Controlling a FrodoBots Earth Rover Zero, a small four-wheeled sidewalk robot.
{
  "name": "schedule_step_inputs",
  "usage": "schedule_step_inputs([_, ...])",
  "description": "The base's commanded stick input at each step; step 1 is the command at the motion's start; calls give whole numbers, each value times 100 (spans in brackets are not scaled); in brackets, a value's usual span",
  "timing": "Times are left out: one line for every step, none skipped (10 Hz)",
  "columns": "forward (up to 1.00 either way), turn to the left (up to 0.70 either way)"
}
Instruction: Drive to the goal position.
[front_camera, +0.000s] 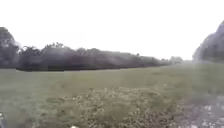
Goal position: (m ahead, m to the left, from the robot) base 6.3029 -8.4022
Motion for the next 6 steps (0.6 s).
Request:
schedule_step_inputs([-85, 27])
schedule_step_inputs([-85, 27])
schedule_step_inputs([-85, 27])
schedule_step_inputs([-85, 27])
schedule_step_inputs([-85, 27])
schedule_step_inputs([-85, 27])
